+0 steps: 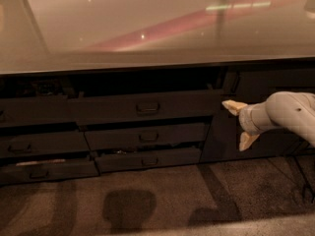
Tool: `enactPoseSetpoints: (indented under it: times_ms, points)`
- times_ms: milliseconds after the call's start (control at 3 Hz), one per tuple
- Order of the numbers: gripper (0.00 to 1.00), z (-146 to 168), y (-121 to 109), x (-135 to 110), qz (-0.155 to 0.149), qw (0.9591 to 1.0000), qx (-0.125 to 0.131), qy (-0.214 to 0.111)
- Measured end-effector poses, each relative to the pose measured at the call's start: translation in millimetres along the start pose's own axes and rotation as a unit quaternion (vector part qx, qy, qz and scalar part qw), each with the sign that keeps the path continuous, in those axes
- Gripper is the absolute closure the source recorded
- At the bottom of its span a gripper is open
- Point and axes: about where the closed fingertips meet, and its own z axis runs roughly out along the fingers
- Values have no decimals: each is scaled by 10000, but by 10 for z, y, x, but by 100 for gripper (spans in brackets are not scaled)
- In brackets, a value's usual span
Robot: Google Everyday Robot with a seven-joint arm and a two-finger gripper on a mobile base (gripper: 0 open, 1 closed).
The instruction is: Open top drawer
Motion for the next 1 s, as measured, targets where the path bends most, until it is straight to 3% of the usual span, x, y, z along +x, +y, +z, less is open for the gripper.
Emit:
enactPoseSetpoints:
  times_ms: [333, 667, 1000]
  points:
    - [0, 185, 98, -125, 217, 9972, -17, -722]
    - [0, 186, 96, -127, 216, 9971, -18, -723]
    - [0, 202, -255, -335, 147, 9973, -25, -712]
